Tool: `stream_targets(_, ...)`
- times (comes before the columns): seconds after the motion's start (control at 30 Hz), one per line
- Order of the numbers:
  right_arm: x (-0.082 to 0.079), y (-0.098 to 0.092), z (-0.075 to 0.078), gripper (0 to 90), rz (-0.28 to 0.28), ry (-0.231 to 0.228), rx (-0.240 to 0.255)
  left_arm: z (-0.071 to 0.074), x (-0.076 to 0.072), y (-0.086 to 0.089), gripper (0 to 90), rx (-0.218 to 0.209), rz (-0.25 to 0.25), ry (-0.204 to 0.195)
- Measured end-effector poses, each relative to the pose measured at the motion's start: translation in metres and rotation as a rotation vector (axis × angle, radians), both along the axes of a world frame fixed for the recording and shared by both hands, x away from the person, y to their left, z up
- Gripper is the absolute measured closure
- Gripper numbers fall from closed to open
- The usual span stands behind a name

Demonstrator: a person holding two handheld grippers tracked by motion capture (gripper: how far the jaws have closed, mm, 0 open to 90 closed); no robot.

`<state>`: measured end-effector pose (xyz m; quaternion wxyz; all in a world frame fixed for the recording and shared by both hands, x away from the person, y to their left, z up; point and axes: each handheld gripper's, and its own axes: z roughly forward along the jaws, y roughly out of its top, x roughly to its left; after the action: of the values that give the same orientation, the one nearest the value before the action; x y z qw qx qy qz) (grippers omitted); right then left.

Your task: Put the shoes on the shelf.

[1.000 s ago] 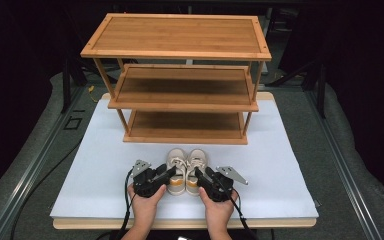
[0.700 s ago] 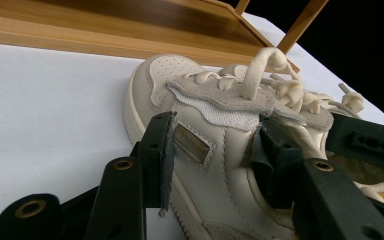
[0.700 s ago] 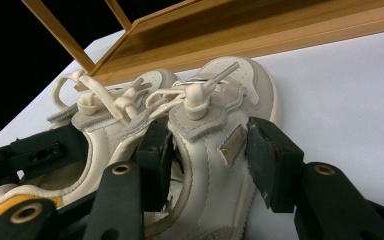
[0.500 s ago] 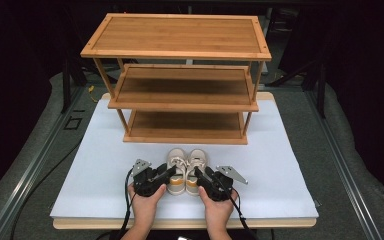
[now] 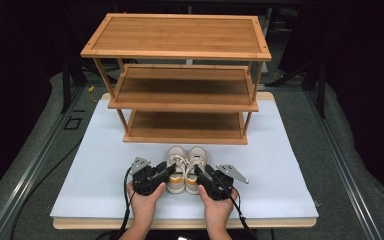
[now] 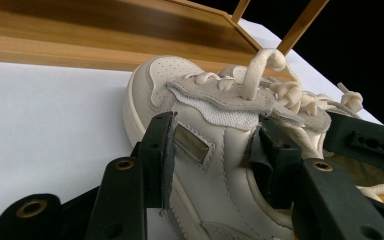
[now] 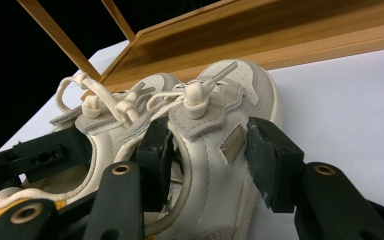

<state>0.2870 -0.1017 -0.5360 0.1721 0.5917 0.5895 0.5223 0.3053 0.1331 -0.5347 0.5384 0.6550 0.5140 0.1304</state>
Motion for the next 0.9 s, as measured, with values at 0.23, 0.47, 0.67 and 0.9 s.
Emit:
stream_targets(0.23,-0.001,0.000,0.006,54.1,0.010,-0.011,0.006,0.007,0.000,0.000,55.9,0.005,-0.007,-0.006)
stream_targets(0.47,-0.003,0.001,0.012,54.1,0.008,-0.022,0.012,0.014,-0.001,0.001,55.8,0.008,-0.006,-0.011)
stream_targets(0.67,-0.004,0.002,0.017,53.9,0.005,-0.021,-0.002,0.020,-0.002,0.002,55.8,0.005,-0.007,-0.013)
stream_targets(0.9,-0.004,0.002,0.026,54.0,0.014,-0.036,0.001,0.029,-0.002,0.003,55.7,0.000,-0.008,-0.024)
